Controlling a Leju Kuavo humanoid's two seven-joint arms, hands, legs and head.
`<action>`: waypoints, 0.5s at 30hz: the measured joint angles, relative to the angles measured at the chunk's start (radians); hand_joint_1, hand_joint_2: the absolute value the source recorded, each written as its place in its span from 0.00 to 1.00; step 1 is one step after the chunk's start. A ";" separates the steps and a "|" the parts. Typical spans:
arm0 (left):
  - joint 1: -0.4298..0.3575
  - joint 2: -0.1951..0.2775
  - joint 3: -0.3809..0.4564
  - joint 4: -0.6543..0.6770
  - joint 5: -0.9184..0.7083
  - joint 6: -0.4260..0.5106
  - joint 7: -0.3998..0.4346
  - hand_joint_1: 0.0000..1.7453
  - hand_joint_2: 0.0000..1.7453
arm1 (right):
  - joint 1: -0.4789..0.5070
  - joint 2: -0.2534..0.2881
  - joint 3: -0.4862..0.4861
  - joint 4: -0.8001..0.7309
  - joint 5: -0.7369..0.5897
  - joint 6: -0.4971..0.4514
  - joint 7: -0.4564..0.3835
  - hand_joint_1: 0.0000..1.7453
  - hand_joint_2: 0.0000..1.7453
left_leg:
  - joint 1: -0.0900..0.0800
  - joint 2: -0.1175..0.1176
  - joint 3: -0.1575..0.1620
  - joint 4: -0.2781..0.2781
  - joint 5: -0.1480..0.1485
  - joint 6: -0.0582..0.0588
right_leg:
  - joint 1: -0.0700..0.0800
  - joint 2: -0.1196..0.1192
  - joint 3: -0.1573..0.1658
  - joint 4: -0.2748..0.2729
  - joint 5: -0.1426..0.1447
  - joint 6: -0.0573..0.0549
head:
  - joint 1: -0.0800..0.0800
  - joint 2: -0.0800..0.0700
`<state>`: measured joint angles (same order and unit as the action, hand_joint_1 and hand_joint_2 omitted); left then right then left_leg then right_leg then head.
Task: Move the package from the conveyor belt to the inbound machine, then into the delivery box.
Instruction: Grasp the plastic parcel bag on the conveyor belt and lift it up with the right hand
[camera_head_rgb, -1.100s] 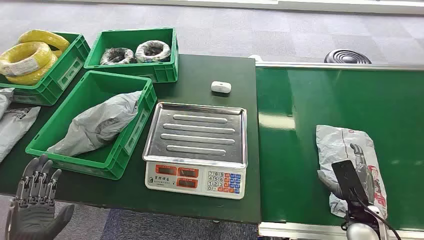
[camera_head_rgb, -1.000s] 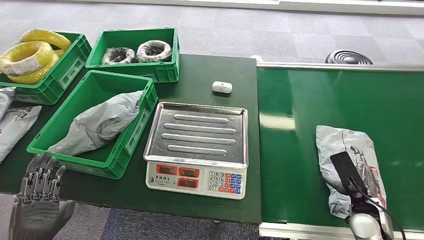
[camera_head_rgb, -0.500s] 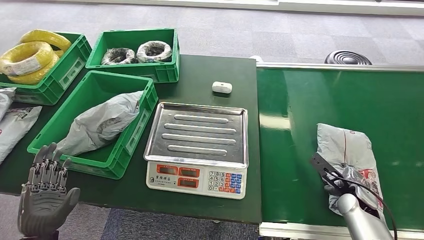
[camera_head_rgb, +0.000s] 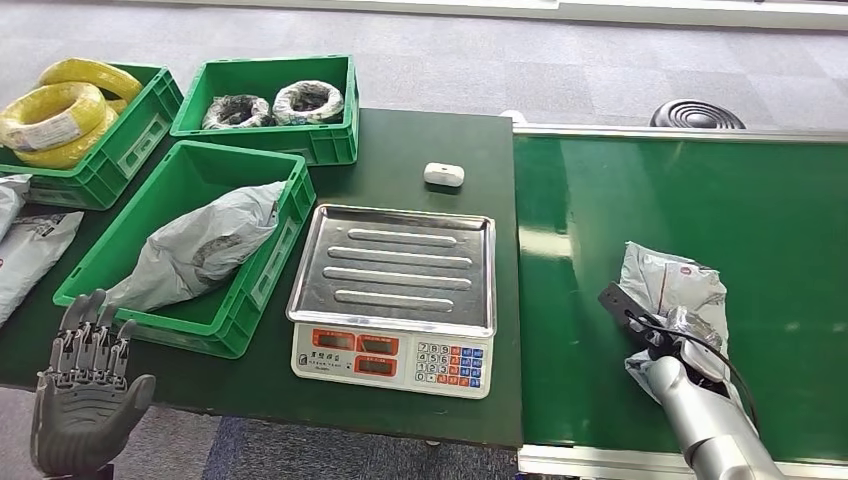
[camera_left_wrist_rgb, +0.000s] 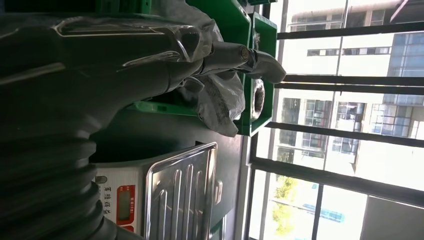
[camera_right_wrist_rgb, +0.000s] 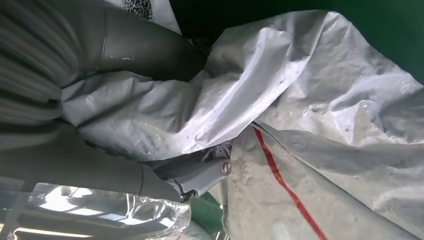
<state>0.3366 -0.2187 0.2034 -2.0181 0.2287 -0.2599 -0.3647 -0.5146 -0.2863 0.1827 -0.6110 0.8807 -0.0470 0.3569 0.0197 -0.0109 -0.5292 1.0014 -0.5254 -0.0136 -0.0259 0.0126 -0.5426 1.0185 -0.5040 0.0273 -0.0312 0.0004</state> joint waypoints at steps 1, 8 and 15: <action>0.004 0.000 0.000 -0.004 0.000 0.004 -0.001 0.00 1.00 | -0.002 0.007 -0.001 -0.005 0.000 -0.034 -0.012 1.00 1.00 | 0.000 0.000 0.000 0.000 0.000 0.000 | 0.000 0.000 0.000 0.000 0.000 0.000 | 0.000 0.000; 0.029 -0.020 0.014 -0.041 -0.010 -0.014 -0.005 0.00 1.00 | -0.001 0.058 -0.034 -0.209 -0.039 -0.347 -0.236 1.00 1.00 | 0.000 -0.001 -0.001 0.000 0.000 0.000 | 0.000 -0.001 -0.002 0.000 0.000 0.000 | 0.000 0.000; 0.029 -0.025 0.015 -0.042 -0.019 -0.021 -0.016 0.00 1.00 | 0.021 0.070 -0.058 -0.402 -0.091 -0.468 -0.358 1.00 1.00 | 0.000 -0.001 -0.001 0.000 0.000 0.000 | 0.000 -0.001 -0.002 0.000 0.000 0.000 | 0.000 0.000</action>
<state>0.3661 -0.2441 0.2186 -2.0603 0.2093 -0.2811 -0.3802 -0.4937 -0.2158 0.1243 -1.0132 0.7900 -0.5149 -0.0014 0.0196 -0.0116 -0.5301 1.0017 -0.5252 -0.0136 -0.0261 0.0118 -0.5443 1.0184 -0.5040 0.0273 -0.0313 0.0004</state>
